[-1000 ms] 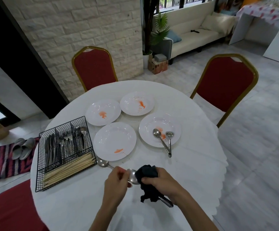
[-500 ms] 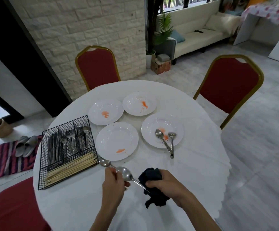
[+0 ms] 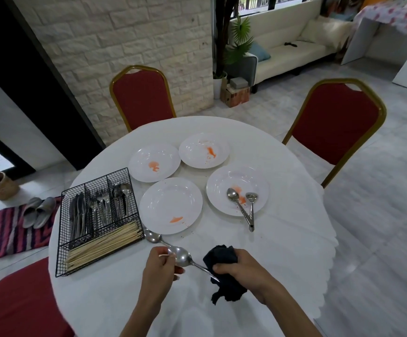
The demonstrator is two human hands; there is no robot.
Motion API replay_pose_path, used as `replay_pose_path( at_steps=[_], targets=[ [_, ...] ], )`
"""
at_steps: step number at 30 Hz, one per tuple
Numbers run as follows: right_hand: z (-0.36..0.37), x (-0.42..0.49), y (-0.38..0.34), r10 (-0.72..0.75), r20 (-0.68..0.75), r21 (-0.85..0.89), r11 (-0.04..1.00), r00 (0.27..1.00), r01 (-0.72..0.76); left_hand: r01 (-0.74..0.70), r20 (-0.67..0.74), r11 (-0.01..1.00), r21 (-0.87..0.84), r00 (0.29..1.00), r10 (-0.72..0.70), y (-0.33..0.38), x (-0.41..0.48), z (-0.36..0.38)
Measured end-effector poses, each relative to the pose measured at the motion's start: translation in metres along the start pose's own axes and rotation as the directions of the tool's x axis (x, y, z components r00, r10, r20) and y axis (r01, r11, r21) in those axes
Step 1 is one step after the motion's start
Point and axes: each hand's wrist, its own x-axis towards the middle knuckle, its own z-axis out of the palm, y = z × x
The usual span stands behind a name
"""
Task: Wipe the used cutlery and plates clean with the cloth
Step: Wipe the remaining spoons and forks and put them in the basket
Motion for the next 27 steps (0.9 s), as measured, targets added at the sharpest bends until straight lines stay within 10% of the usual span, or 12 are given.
replay_pose_path(
  at_steps=[16, 27],
  targets=[
    [0.004, 0.008, 0.009, 0.021, -0.109, 0.018, 1.0, 0.994, -0.019, 0.112, 0.275, 0.994, -0.018, 0.956, -0.102, -0.028, -0.034, 0.046],
    [0.009, 0.01, 0.009, 0.025, -0.089, -0.011, 1.0, 0.996, -0.026, 0.051, 0.191, 0.998, -0.034, 0.981, -0.044, -0.019, -0.024, 0.039]
  ],
)
